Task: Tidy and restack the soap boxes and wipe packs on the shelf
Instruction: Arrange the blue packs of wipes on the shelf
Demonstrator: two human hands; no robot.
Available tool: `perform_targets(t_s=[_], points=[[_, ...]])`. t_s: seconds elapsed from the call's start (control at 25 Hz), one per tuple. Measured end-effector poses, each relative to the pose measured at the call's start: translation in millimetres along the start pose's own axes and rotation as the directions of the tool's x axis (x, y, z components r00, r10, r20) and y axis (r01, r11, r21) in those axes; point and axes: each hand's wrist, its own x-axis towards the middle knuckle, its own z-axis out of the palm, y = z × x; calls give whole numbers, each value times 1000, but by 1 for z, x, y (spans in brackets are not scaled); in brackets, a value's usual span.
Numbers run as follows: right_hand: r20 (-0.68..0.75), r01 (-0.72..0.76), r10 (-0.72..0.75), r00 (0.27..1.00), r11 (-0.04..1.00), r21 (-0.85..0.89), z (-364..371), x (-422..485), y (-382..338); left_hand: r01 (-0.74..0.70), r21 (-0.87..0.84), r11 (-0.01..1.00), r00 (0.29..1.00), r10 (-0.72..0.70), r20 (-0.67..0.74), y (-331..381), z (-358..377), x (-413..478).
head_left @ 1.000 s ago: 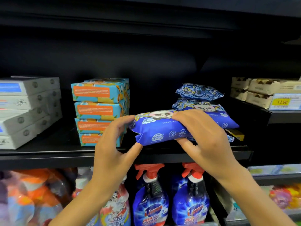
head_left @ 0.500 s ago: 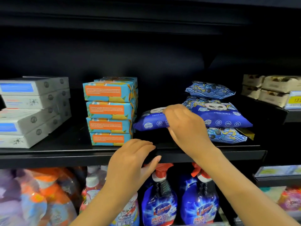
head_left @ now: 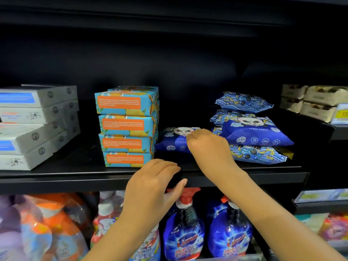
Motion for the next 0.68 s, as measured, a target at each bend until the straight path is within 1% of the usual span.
perform_targets(t_s=[0.08,0.12,0.16,0.2,0.24,0.28,0.32,0.36,0.4,0.44,0.52,0.56,0.6,0.68], points=[[49,-15,15,999,1000,3,-3,7,-2,12,13,1000,1000,-12,22,2,-2,1],[48,-12,12,999,1000,11,-4,9,-2,21,24,999,999,-22,33,3,-3,2],[17,0,0,1000,1000,25,-6,8,0,29,34,999,998,-30,48,5,-3,4],[-57,26,-22,998,998,58,-8,5,3,34,37,999,997,-36,64,7,-4,6],[-166,51,-35,986,994,97,-10,-2,9,39,32,999,996,-41,80,8,-5,8],[-288,66,-18,958,985,158,-13,-8,18,44,24,999,995,-46,93,9,-6,11],[-408,76,24,913,971,228,-15,-16,29,47,18,999,993,-48,106,10,-6,13],[-474,69,72,877,960,273,-16,-23,44,44,16,999,992,-45,118,10,-7,15],[-477,33,113,871,957,287,-16,-31,61,38,10,999,991,-39,126,11,-6,17],[-415,-25,151,897,956,292,-16,-39,79,37,-1,999,991,-36,128,12,-5,19],[-192,-156,210,959,953,260,-15,-48,106,49,-12,999,991,-47,123,16,-1,21],[-114,-191,223,968,952,237,-12,-52,113,61,-13,998,991,-59,119,17,0,22],[-82,-202,227,970,950,238,-8,-56,116,73,-17,997,991,-71,116,19,2,22],[-129,-180,225,966,939,294,1,-60,114,91,-25,996,990,-87,112,20,3,22]])
